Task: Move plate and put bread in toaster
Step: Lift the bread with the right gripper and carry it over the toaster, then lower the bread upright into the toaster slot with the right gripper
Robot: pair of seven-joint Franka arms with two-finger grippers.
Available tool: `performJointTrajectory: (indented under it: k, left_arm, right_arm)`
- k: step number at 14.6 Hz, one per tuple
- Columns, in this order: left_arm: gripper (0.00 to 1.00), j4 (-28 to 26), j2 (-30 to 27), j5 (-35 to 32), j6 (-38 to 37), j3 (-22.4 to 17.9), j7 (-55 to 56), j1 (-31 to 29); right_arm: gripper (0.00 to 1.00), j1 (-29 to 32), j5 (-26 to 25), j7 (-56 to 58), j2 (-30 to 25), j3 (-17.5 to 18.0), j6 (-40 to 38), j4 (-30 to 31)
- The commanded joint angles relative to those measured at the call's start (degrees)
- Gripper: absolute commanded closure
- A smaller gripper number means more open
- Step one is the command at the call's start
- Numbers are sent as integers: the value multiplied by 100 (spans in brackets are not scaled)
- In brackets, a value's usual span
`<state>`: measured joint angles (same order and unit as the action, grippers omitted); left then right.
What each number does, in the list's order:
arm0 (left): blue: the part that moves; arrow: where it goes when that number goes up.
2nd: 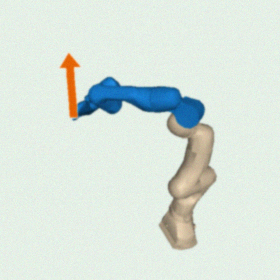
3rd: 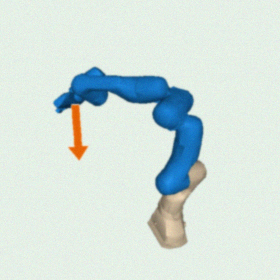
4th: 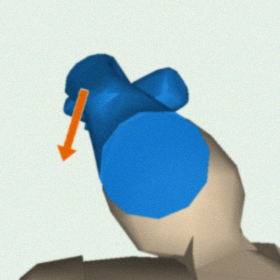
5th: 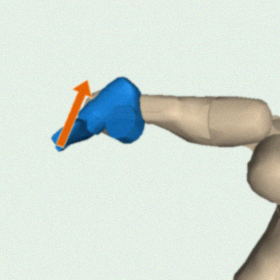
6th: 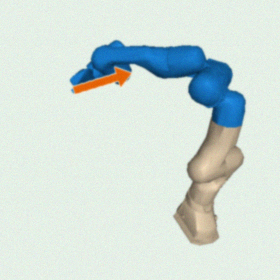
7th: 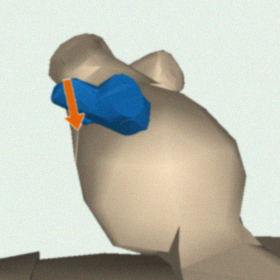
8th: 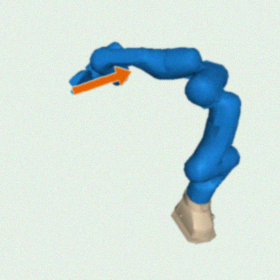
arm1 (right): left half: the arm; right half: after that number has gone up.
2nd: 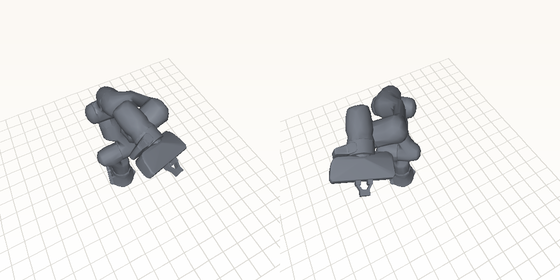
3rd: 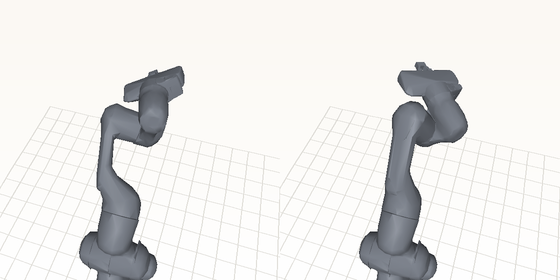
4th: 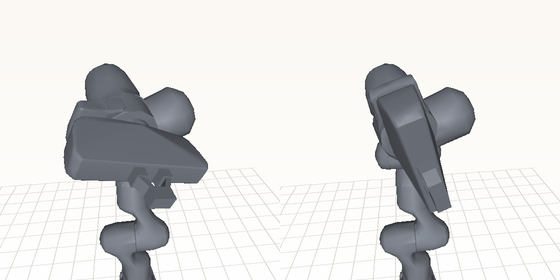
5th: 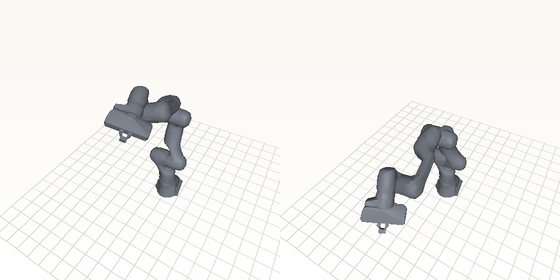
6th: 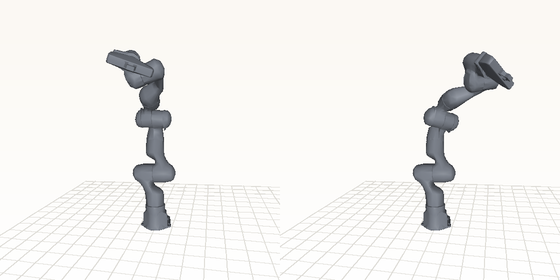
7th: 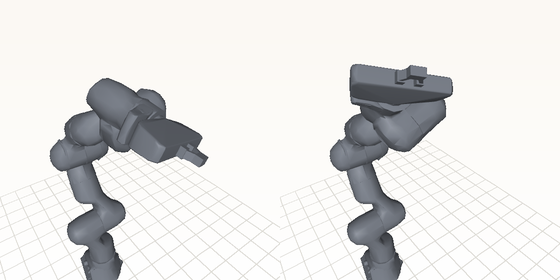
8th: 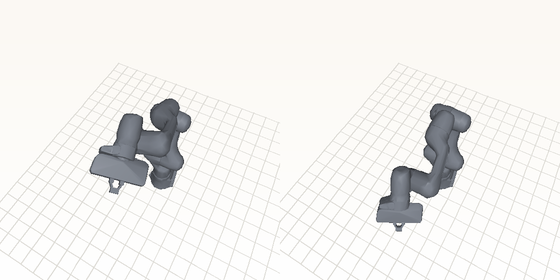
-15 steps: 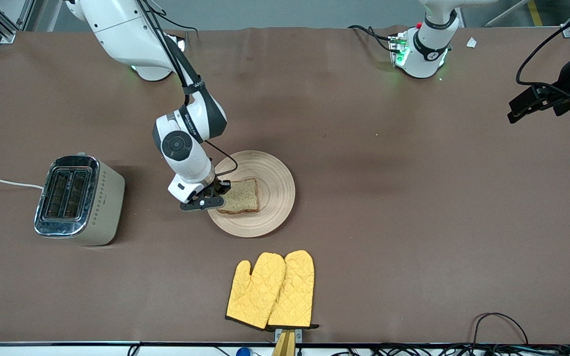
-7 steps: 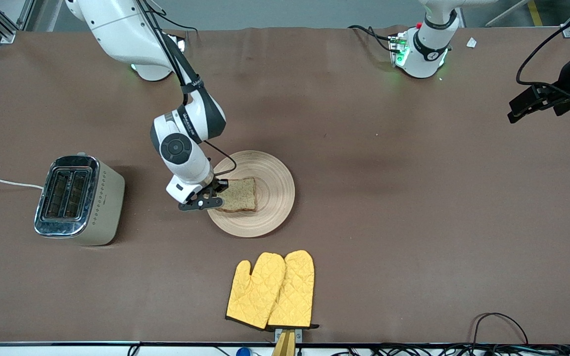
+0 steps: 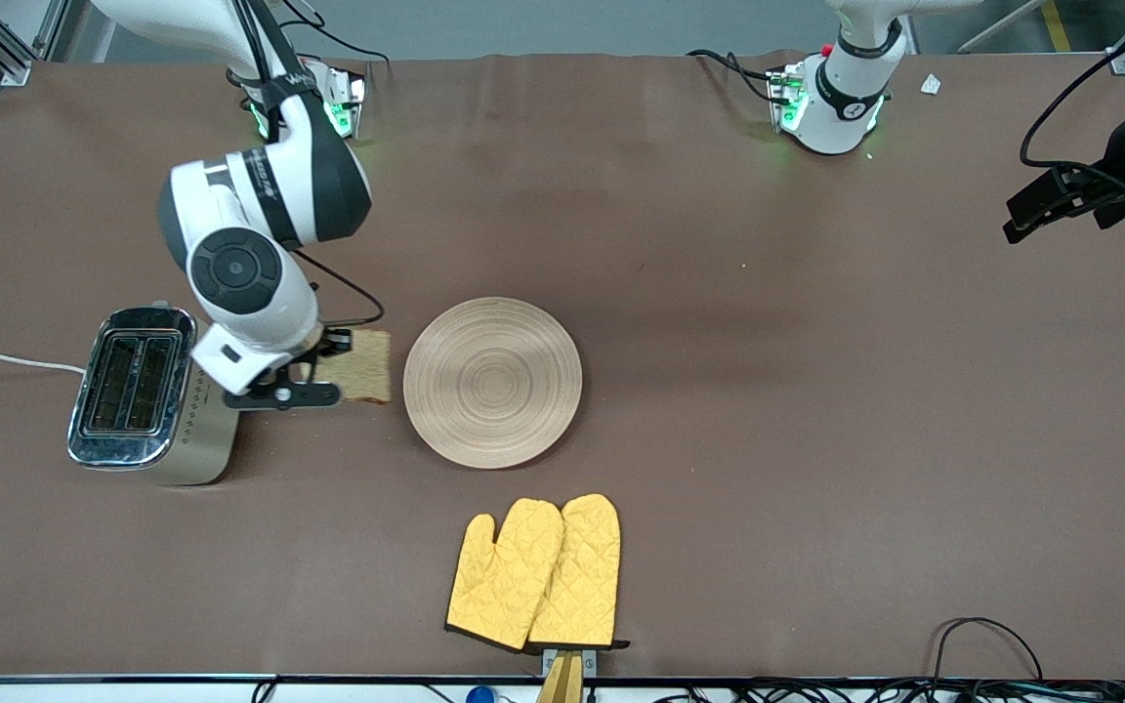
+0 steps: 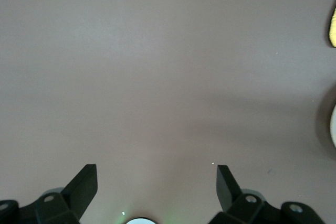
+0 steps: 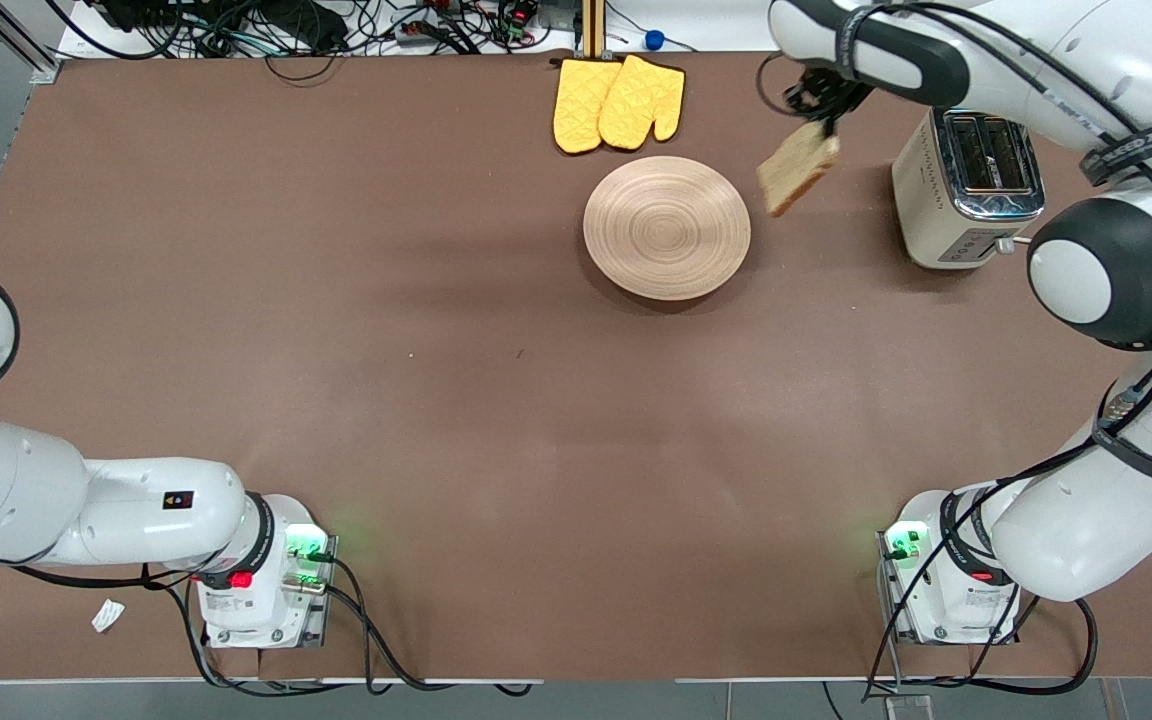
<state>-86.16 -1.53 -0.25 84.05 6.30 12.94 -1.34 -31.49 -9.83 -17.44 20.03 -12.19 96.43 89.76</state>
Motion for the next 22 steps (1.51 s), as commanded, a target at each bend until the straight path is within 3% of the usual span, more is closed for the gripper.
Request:
performJointTrajectory:
  k: [1,5,7,10,17,22]
  left_arm:
    - [0,47,-93,192,33,-41,-73,-50]
    - [0,38,-93,192,50,-41,-73,-50]
    - [0,38,-93,201,50,-50,-73,-59]
    - [0,47,-93,210,59,-41,-64,-59]
    - [0,47,-102,201,42,-50,-73,-59]
    - [0,47,-110,201,50,-50,-73,-59]
  right_arm:
    - [100,20,-720,-5,-104,-160,-308,-55]
    - [100,20,-1345,-31,-394,-617,-599,-2]
    - [100,11,-1346,-49,-456,-1029,-573,-2]
    - [100,11,-1398,-31,-543,-1364,-555,7]
    - [100,28,-2205,74,-701,-1488,-56,532]
    - [100,204,-2444,171,-702,-1497,525,833]
